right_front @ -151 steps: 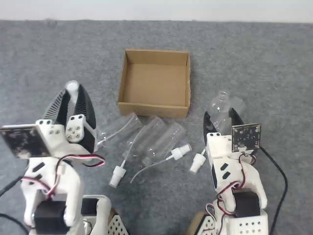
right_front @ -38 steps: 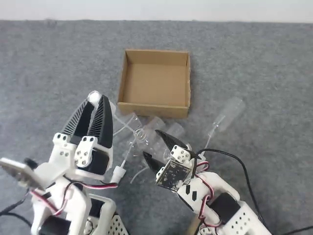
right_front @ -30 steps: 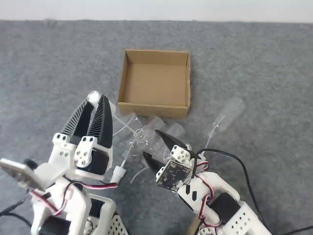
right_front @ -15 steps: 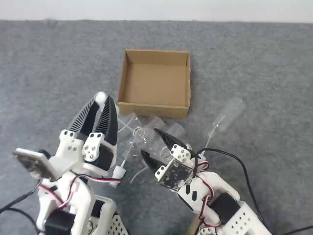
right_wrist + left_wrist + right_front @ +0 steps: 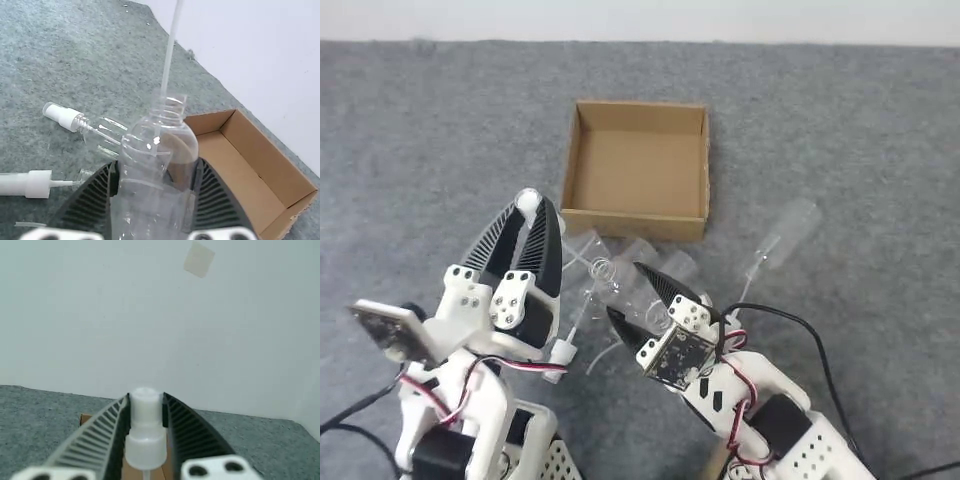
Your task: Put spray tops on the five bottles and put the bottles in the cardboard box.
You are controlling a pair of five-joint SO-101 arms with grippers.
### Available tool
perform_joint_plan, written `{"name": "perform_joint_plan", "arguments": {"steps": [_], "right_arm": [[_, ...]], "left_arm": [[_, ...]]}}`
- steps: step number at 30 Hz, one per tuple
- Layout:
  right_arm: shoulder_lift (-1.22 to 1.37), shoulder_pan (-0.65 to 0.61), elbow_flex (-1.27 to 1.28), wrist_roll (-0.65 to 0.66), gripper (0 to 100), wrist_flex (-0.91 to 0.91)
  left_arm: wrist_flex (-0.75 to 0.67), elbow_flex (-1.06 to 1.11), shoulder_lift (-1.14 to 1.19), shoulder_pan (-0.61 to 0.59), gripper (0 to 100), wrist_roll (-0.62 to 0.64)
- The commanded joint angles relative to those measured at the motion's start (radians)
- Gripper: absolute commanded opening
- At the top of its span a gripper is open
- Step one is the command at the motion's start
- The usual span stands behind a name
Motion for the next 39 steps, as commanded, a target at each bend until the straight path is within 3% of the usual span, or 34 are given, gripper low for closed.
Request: {"name": "perform_joint_plan", "arguments": {"steps": [1, 11, 21, 39], "right_arm": [[-0.012, -0.001, 0.023, -0.009, 0.6, -0.025], [-0.013, -0.001, 0.023, -0.006, 0.6, -0.028], [-0.013, 0.001, 0.023, -0.009, 0.6, -0.067], [-0.013, 0.059, 0.005, -0.009, 0.6, -0.110]], "left_arm": [[0.023, -0.005, -0.015, 0.003, 5, -0.011], [0.023, 0.007, -0.014, 0.009, 6, -0.011], [0.021, 0.045, -0.014, 0.219, 6, -0.129], [0.020, 0.067, -0.009, 0.224, 6, -0.133]]}}
